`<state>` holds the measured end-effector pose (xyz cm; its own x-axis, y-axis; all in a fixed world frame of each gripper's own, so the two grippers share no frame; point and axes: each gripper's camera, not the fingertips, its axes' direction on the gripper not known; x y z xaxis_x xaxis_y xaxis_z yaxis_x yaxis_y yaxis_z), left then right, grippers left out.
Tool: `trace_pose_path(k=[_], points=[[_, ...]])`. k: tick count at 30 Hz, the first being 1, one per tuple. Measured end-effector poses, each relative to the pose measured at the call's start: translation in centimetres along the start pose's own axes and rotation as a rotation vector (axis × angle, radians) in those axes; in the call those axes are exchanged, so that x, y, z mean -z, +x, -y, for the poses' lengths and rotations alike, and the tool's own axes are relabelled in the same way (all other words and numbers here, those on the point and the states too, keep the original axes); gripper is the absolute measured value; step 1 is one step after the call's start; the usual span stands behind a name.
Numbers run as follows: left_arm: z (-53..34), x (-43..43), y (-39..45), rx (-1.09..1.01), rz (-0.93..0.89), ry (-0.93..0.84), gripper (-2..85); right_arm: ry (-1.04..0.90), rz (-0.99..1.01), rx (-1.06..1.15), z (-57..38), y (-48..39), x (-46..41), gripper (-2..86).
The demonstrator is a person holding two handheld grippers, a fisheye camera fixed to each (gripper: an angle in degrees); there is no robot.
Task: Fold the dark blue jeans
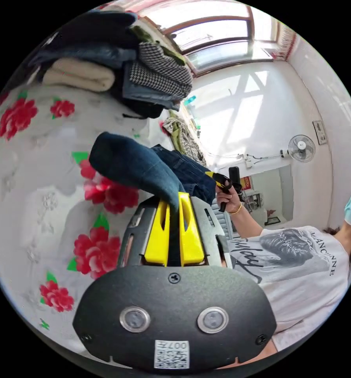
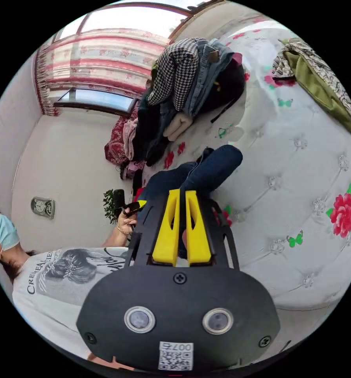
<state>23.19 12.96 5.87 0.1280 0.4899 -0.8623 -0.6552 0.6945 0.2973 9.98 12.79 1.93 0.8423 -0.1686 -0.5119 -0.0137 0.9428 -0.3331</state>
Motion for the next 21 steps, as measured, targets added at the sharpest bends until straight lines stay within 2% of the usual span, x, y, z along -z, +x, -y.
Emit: trace_pose_path(k=[2, 6, 9, 11, 13, 15, 18, 21], points=[[5.7, 4.1, 3.4, -0.146, 0.003, 0.066, 2.9, 0.088, 0.050, 0.130, 4.6, -4.9, 2.5, 0.3], [15.6, 10.9, 6.4, -0.232, 0.000, 0.230, 3.6, 0.255, 0.119, 0.305, 12.5, -12.4, 5.7, 0.9], [24.4, 14.7, 7.4, -0.206, 0.149, 0.332, 5.8, 0.409, 0.023, 0.334, 19.0, -16.6, 5.9, 2.7], [28.2, 15.4, 6.4, -0.162, 0.362, 0.378, 7.9, 0.520, -0.117, 0.315, 22.0, -16.8, 4.4, 5.0], [28.7, 13.7, 4.0, -0.112, 0.476, 0.351, 8.6, 0.489, -0.180, 0.257, 22.9, -14.5, 2.1, 6.3], [27.5, 10.2, 0.3, -0.086, 0.476, 0.252, 8.5, 0.426, -0.193, 0.196, 21.9, -10.5, -0.8, 7.2], [21.4, 3.8, -7.0, 0.036, 0.492, 0.067, 7.7, 0.272, -0.338, 0.048, 17.8, -1.6, -4.8, 8.0], [12.6, -0.4, -11.7, 0.192, 0.491, -0.080, 7.2, 0.213, -0.542, -0.146, 12.5, 6.2, -3.6, 8.4]])
